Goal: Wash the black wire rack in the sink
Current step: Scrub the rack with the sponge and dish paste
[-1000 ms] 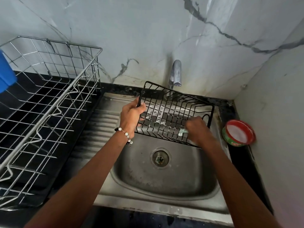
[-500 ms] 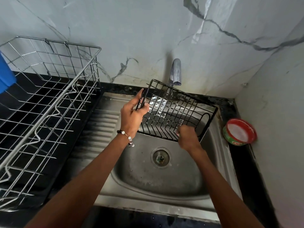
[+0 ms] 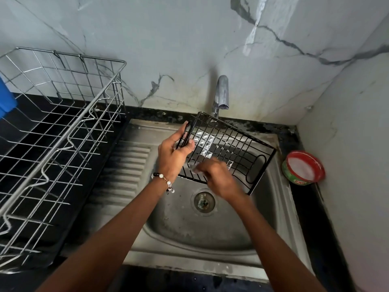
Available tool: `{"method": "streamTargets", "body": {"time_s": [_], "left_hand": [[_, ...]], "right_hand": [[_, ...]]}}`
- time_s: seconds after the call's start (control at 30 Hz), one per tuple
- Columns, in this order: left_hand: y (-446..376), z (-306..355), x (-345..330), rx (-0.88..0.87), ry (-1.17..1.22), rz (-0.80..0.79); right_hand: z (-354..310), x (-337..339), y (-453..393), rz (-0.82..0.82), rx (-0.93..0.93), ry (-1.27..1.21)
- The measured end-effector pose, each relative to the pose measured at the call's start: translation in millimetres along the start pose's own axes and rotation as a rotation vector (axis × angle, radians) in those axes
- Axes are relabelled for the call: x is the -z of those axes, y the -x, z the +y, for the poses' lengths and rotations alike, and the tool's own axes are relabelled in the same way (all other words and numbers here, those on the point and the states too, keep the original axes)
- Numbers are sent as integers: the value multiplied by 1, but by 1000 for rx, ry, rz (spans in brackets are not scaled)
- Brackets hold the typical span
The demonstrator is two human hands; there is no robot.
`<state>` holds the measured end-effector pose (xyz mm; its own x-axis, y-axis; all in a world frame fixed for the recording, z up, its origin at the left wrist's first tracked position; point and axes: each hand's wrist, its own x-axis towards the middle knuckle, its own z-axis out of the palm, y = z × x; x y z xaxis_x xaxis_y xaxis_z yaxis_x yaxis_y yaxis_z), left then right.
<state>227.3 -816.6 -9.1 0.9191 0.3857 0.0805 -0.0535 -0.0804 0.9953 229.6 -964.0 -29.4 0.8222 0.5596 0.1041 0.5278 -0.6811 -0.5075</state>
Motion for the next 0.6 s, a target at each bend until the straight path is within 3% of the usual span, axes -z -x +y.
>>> {"method": "streamTargets", "body": {"time_s": [0.17,0.3,0.47,0.6], "left_hand": [[-6,-3,14,39,92,88],[-2,-3,8,121,130,104],[4,-10,-2,293,187,81],[7,-15,-1,456,279,17]], "right_hand": [[61,14,24,-105,-358,107],[38,20,18,-104,-553,196],[-20,-1,-16,-102,-392,47],[-38,9,-39,-52,-387,-346]]}}
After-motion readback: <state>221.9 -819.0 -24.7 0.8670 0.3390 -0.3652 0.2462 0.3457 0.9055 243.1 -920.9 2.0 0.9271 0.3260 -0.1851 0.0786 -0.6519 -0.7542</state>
